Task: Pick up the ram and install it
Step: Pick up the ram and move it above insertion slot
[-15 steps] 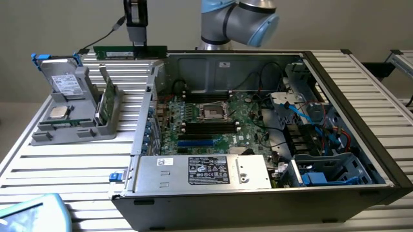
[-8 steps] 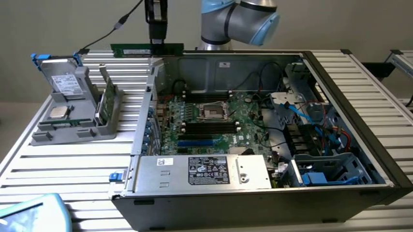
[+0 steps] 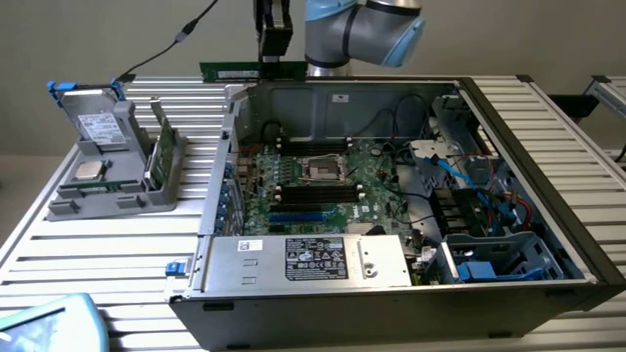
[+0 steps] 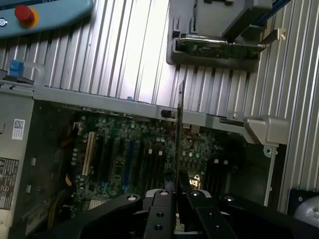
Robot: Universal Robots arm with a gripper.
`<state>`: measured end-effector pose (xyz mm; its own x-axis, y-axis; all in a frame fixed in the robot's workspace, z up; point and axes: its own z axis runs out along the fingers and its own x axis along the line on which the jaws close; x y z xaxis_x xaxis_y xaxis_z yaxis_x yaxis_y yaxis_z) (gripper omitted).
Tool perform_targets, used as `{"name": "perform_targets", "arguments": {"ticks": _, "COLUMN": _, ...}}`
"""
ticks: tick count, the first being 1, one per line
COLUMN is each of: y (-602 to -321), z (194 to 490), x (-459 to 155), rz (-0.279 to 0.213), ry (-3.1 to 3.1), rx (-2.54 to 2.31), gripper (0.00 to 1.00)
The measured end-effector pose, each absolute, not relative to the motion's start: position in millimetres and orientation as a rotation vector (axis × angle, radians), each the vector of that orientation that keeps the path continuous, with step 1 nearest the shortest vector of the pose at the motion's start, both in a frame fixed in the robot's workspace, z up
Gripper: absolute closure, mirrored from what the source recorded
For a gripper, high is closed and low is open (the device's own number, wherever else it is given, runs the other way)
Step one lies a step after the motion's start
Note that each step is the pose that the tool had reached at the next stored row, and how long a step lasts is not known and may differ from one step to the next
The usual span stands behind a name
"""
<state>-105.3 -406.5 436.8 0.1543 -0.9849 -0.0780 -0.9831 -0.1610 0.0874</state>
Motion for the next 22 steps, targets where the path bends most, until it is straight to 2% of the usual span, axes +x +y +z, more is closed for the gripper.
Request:
{"name": "perform_targets", "arguments": {"ticks": 8, "y": -407.7, "z": 436.8, "x": -70.7, "rz": -0.201, "ry": -2.051, "rx": 2.413, "gripper": 0.86}}
{"name": "perform_targets", "arguments": {"ticks": 15, "y": -407.9, "z": 436.3, "x": -58.8, "rz": -0.126, "ry": -2.086, "rx": 2.447, "gripper": 0.86}}
{"name": "perform_targets", "arguments": {"ticks": 22, "y": -408.0, "z": 433.7, "x": -58.7, "rz": -0.102, "ry": -2.191, "rx": 2.372, "gripper": 0.86}}
